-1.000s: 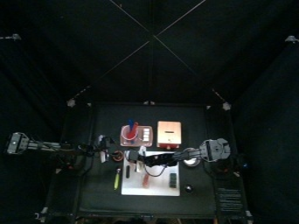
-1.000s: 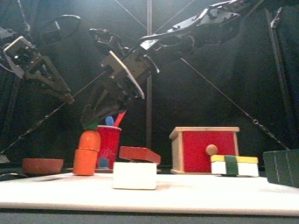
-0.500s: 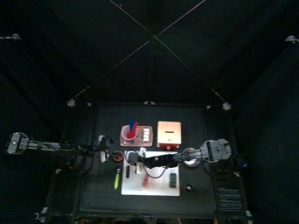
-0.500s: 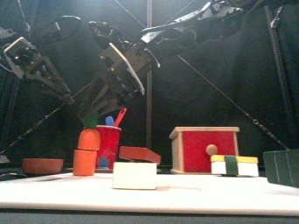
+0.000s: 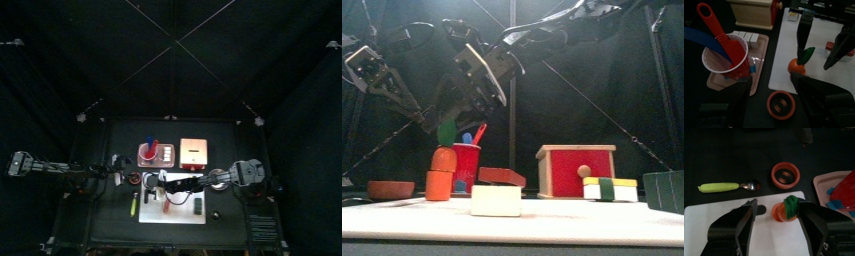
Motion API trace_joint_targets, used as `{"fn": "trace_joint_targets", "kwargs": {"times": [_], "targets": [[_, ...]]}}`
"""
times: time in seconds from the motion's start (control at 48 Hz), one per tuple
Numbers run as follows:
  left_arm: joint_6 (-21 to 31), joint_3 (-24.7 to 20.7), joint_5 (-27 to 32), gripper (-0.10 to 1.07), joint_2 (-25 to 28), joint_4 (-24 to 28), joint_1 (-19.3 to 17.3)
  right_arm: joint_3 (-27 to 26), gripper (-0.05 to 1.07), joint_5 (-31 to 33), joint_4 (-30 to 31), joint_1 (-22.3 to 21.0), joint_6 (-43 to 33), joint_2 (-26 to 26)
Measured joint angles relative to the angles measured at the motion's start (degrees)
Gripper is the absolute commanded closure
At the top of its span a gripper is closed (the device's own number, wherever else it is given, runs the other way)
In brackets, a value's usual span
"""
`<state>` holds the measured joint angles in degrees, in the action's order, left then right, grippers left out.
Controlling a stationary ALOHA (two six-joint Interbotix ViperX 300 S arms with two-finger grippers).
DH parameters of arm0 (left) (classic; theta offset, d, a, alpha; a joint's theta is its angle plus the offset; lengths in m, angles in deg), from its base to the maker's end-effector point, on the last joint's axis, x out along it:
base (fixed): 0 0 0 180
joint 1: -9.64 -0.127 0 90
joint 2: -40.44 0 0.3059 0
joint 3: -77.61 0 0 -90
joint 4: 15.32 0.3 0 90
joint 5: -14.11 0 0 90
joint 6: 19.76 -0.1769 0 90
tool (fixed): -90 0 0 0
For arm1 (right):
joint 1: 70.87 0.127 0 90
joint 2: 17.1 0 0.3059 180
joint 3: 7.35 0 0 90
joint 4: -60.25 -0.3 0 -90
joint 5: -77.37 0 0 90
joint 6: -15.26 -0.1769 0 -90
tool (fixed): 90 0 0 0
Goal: Put carrot together
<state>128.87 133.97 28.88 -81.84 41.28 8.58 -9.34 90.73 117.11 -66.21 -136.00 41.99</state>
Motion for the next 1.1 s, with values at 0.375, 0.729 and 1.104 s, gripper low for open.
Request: {"fn": "trace_joint_targets", "kwargs": {"times": [0.375,0.729,1.104], "targets": [[0.0,0.3,0.3,0.03,0.0,-0.2,-0.1,-1.0,0.12,1.9,0.2,0.0,0.1,-0.1],[0.0,0.4,0.3,0.03,0.0,-0.1,-0.1,-1.2,0.12,3.5,0.4,0.0,0.1,-0.1],[-0.1,0.5,0.3,0.03,0.0,-0.1,-0.1,-1.8,0.11,5.8,1.5,0.0,0.1,0.7]]}}
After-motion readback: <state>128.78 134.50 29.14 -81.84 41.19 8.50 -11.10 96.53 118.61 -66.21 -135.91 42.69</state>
